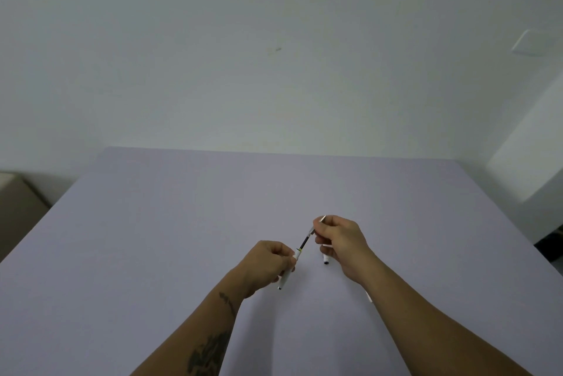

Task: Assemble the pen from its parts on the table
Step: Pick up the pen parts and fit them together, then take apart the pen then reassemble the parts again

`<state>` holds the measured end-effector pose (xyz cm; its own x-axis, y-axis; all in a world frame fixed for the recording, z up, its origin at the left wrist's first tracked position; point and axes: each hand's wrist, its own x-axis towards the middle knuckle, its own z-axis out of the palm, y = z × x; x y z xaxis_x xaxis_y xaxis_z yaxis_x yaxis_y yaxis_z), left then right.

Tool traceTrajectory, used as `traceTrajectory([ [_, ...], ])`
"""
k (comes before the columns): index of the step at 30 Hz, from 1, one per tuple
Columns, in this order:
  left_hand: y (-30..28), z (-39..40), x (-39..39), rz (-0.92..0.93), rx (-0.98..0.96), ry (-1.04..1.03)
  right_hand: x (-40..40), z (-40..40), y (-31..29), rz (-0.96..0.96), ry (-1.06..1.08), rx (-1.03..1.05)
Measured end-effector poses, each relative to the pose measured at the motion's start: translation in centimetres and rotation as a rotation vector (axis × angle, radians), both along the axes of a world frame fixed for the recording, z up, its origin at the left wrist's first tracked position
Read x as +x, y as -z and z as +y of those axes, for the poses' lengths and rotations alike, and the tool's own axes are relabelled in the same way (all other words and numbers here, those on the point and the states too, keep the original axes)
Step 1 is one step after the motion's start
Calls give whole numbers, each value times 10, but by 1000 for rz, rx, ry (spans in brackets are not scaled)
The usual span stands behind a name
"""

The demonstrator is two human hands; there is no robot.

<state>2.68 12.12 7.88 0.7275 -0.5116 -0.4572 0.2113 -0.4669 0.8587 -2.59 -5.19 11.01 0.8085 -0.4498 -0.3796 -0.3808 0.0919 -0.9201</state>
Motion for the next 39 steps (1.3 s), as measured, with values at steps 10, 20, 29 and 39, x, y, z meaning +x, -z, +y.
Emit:
traceTrajectory([
  [10,13,-29,0,40,43,-22,-12,-58,16,129,113,111],
  [20,28,-57,5,0,206,-52,-1,-89,83,402,-207,-381],
  [29,50,-50,-4,42,279,-145,13,-65,118,504,-416,-591],
  [39,58,-27,8,57,287,-212,46,-32,110,312,-479,-856],
])
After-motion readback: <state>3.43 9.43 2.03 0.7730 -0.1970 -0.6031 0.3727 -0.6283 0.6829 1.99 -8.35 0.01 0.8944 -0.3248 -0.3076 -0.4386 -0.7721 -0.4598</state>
